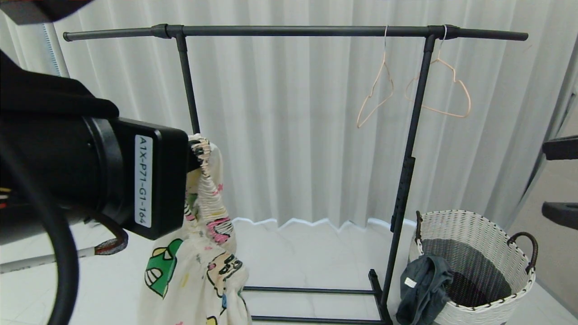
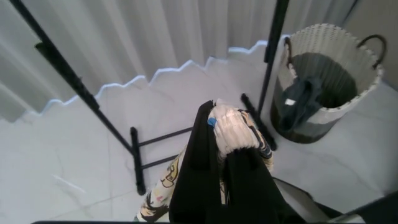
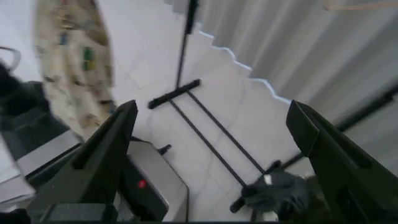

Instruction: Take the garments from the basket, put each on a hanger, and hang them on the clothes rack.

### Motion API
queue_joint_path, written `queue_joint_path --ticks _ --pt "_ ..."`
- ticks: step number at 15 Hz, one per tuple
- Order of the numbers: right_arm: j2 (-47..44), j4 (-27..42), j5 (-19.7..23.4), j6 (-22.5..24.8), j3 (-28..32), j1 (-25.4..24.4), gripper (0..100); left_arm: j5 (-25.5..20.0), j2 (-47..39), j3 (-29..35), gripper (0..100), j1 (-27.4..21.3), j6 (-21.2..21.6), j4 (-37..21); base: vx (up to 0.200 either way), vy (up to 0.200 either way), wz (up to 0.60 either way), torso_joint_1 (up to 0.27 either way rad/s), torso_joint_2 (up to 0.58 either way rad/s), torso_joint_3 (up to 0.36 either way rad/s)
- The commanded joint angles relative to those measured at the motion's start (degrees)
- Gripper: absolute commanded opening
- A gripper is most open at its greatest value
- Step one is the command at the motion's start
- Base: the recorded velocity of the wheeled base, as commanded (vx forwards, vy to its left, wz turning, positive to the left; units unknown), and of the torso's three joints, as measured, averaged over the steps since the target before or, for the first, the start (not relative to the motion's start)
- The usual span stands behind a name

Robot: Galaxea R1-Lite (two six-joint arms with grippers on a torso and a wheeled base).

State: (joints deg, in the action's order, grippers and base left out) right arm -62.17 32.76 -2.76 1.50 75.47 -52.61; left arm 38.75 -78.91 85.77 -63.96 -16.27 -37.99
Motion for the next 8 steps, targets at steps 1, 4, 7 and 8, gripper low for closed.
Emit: queue_joint_path --ticks 1,4,7,8 --pt "1.18 1.26 -3.40 0.17 -1.73 3.84 100 1.06 0.95 -1.57 0 0.51 0.81 0.02 0.000 0.000 0.00 0.000 0.00 0.000" --pt "2.14 7.15 -13.42 0.96 -2.79 14.47 100 6.25 6.66 -10.71 0 6.40 9.86 0.02 0.000 0.000 0.00 0.000 0.00 0.000" --pt "3.46 6.79 -16.49 5.88 -6.21 24.67 100 7.56 11.41 -15.02 0 12.81 15.31 0.02 0.000 0.000 0.00 0.000 0.00 0.000" --pt "4.16 5.92 -16.49 8.61 -7.18 26.51 100 7.39 12.20 -15.02 0 13.78 15.40 0.02 0.000 0.000 0.00 0.000 0.00 0.000"
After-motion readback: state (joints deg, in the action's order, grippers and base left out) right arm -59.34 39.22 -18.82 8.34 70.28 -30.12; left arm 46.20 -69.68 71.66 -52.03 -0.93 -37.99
